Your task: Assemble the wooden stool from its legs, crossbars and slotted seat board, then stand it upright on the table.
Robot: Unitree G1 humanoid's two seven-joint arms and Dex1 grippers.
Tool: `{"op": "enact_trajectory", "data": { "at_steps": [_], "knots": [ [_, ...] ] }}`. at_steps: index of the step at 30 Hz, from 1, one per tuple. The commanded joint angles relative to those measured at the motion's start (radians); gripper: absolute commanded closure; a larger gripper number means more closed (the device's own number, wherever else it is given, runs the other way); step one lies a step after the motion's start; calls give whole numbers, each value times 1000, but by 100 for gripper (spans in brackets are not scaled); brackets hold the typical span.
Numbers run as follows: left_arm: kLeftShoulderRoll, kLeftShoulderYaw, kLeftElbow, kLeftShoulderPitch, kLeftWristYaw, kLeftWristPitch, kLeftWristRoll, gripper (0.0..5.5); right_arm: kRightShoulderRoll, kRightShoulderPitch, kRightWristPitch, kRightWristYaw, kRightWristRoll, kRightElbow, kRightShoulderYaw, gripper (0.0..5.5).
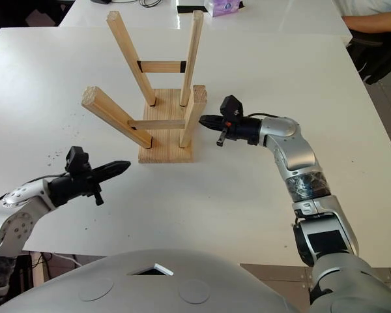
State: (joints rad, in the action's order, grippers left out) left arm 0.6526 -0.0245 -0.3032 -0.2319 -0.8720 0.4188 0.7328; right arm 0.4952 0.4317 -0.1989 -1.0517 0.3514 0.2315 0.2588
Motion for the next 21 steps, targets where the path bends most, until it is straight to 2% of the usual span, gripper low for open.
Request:
{"op": "enact_trajectory", "data": {
  "at_steps": [1,5,10,15,21],
  "knots": [
    [-32,60,26,17,1,-18,-88,549,-39,81,17,-126,-11,82,26,550],
    [-46,85,46,25,-14,-31,-134,549,-72,116,19,-187,-10,138,19,550],
    [-69,121,152,77,-24,-65,-219,549,-95,68,-1,-215,-14,90,41,550],
    [-89,116,229,102,-18,-101,-274,549,-108,-72,-134,-207,48,-180,104,550],
    [-89,104,246,86,-41,-123,-296,549,-110,-235,-258,-113,89,-429,146,550]
  ]
}}
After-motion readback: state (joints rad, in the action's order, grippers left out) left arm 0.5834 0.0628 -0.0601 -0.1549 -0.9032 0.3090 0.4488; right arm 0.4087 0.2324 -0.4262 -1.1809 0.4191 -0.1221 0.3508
